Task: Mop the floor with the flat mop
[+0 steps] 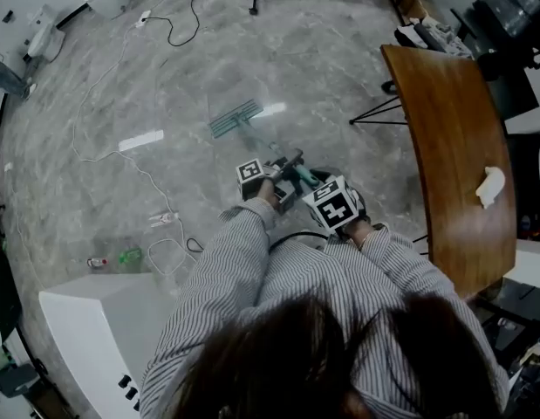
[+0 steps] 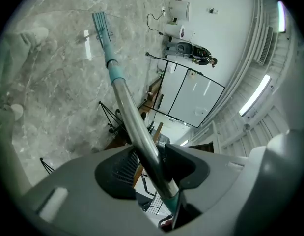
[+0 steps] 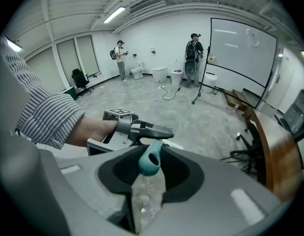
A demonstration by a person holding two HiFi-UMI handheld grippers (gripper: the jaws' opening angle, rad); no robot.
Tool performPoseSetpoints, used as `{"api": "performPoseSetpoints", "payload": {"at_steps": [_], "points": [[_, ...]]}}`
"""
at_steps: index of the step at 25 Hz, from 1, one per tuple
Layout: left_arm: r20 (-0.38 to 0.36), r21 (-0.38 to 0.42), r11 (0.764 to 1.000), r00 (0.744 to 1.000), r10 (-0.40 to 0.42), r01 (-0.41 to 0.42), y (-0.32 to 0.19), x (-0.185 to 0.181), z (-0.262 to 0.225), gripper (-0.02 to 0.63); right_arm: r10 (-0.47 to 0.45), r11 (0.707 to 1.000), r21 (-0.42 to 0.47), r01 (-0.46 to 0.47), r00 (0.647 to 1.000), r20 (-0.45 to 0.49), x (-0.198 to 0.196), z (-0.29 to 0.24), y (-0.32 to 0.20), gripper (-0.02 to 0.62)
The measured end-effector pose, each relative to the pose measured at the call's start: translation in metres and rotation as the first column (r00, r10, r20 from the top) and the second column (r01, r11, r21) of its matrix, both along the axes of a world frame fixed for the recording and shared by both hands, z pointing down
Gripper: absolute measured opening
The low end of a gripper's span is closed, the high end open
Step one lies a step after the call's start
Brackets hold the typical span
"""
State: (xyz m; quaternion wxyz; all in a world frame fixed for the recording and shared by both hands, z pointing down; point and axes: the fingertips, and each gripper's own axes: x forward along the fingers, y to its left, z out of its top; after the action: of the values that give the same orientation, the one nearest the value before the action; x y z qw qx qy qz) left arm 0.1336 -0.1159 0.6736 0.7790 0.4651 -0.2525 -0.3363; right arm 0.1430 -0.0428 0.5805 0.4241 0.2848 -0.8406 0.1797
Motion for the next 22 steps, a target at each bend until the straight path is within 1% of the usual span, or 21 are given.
{"api": "performPoseSetpoints", "payload": {"at_steps": [4,7,9,11,14,17,20,22], "points": [[-0.021,0.0,1.0,1.0,-0.017,0.017,0.036,0.037,0.001,0.169,-0.007,1.0,-0.016,0.007,1.0,-0.007,0.038,0.002,0.036,0.112],[-0.05,-0.003,0.998,0.997,-0.056,0.056,0.055,0.051,0.002,0.161,-0.001,1.0,-0.021,0.001,1.0,-0.005,0.053,0.003,0.056,0.112],[-0.061,-0.009,0.996,0.995,-0.084,0.083,0.061,0.056,0.002,0.156,0.008,1.0,-0.024,-0.008,1.0,0.002,0.059,0.002,0.063,0.112],[-0.062,-0.012,0.996,0.994,-0.092,0.091,0.067,0.061,0.0,0.156,0.016,1.0,-0.023,-0.016,1.0,0.011,0.063,0.0,0.067,0.112],[-0.053,-0.007,0.997,0.996,-0.078,0.077,0.073,0.063,-0.002,0.16,0.024,1.0,-0.01,-0.024,0.999,0.025,0.066,-0.001,0.072,0.112],[-0.043,-0.009,0.997,0.996,-0.072,0.072,0.081,0.06,0.001,0.16,0.012,1.0,-0.013,-0.011,1.0,0.024,0.061,0.003,0.08,0.114],[-0.049,-0.004,0.998,0.996,-0.07,0.07,0.082,0.056,0.0,0.161,-0.01,1.0,-0.016,0.011,1.0,0.015,0.056,0.0,0.084,0.114],[-0.05,0.006,0.998,0.997,-0.061,0.061,0.08,0.055,-0.001,0.163,-0.008,1.0,-0.014,0.008,1.0,0.019,0.056,-0.001,0.081,0.114]]}}
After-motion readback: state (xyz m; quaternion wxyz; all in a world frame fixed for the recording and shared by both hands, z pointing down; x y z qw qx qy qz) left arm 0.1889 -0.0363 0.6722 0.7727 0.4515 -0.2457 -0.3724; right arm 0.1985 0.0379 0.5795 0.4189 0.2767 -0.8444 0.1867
